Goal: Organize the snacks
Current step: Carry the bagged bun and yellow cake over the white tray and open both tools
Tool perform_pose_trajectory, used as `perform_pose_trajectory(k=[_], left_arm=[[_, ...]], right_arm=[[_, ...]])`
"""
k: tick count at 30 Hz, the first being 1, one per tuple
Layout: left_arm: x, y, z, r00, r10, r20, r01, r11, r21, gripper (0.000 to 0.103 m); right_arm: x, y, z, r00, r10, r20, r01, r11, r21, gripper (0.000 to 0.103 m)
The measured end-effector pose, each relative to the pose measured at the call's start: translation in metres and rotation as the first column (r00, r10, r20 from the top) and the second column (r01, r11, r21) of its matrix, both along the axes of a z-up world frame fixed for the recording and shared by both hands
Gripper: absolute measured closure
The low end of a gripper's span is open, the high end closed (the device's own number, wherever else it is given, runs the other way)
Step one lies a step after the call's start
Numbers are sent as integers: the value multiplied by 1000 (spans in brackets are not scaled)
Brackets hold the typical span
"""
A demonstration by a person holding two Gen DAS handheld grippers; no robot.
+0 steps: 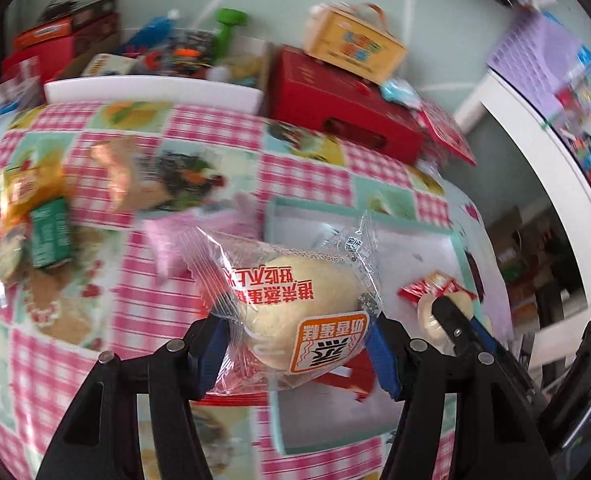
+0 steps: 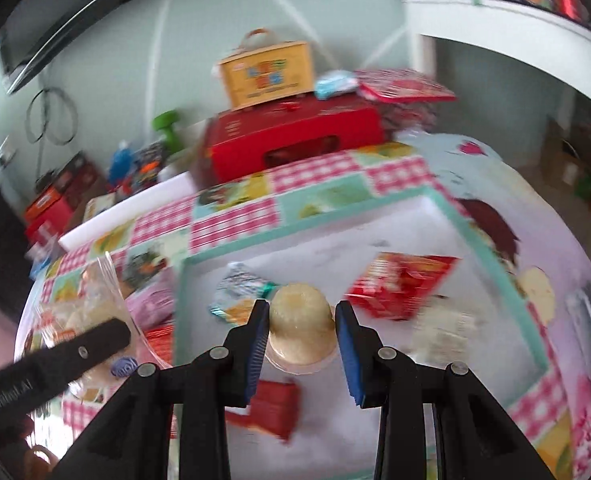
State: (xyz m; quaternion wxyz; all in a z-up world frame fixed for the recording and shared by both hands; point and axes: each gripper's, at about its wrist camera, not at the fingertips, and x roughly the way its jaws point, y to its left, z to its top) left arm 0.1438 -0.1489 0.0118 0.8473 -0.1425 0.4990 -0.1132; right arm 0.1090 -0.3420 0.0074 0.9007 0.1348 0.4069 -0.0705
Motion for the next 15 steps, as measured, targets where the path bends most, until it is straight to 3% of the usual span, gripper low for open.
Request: perform_pose_trajectory(k=[6,15], left_arm=[[8,-42,-10,996,-91,0,91,996,9,39],[14,-77,-30,988,-154,-28,155,988,23,39]], right_arm=[[-7,-34,-3,996,-91,-19,91,996,9,67],[-5,-51,-16,991,-119,-66,121,992,27,66]])
